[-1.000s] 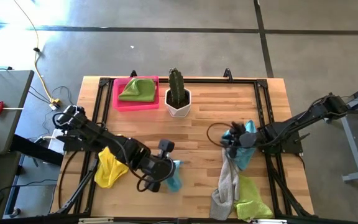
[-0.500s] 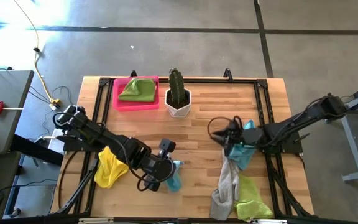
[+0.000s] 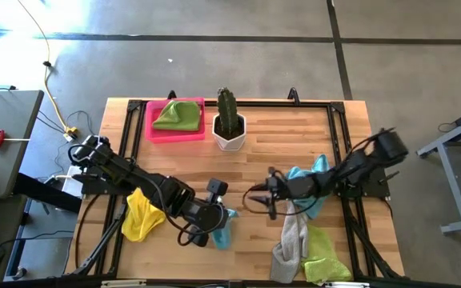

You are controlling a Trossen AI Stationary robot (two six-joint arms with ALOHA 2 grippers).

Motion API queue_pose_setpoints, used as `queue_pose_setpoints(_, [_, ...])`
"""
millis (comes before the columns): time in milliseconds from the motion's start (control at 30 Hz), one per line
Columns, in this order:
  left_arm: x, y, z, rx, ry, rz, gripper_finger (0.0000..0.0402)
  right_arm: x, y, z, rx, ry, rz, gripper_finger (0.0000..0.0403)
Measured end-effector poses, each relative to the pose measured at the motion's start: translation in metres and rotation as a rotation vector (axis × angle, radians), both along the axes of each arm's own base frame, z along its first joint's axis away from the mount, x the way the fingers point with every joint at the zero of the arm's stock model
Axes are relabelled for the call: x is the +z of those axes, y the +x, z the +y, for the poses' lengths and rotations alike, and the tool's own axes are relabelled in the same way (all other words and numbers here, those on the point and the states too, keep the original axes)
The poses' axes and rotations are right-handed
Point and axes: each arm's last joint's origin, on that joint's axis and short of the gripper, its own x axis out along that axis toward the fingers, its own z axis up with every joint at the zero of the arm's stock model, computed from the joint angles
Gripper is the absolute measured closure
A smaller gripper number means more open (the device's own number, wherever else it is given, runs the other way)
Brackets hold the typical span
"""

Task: Fold microfiber towels
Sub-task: Fold the left blue microfiber towel

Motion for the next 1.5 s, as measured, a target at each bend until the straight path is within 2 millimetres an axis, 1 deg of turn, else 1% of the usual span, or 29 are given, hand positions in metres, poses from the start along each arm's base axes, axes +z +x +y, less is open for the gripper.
queue_pose_setpoints(67, [0.000, 0.000, 0.000, 0.003, 0.003, -0.001, 0.0400, -0.006, 0.013, 0.005, 0.018, -0.017, 0.015, 0.0274])
queue_pose_setpoints(200, [0.000, 0.000, 0.001, 0.030, 0.002, -0.009, 0.0400, -0.012, 0.036, 0.016, 0.114, -0.034, 0.026, 0.0274])
queue_pose_setpoints(300, [0.000, 0.000, 0.001, 0.033, 0.001, -0.009, 0.0400, -0.017, 0.046, 0.024, 0.145, -0.069, 0.052, 0.0274])
queue_pose_setpoints(400, [0.000, 0.000, 0.001, 0.033, 0.001, -0.009, 0.0400, -0.019, 0.051, 0.030, 0.158, -0.083, 0.071, 0.0274])
queue_pose_setpoints(600, [0.000, 0.000, 0.001, 0.033, 0.001, -0.009, 0.0400, -0.019, 0.049, 0.040, 0.183, -0.076, 0.085, 0.0274])
queue_pose_setpoints(1033, [0.000, 0.000, 0.001, 0.034, 0.000, -0.010, 0.0400, -0.025, 0.039, 0.056, 0.149, -0.060, 0.145, 0.0274])
queue_pose_setpoints(1233, [0.000, 0.000, 0.000, 0.033, 0.000, -0.010, 0.0400, -0.024, 0.039, 0.054, 0.023, -0.074, 0.131, 0.0274])
queue_pose_setpoints(1333, [0.000, 0.000, 0.000, 0.033, 0.000, -0.010, 0.0400, -0.024, 0.040, 0.052, 0.013, -0.071, 0.130, 0.0274])
queue_pose_setpoints(1500, [0.001, 0.001, 0.000, 0.033, -0.004, -0.020, 0.0400, -0.026, 0.040, 0.052, -0.005, -0.008, 0.131, 0.0274])
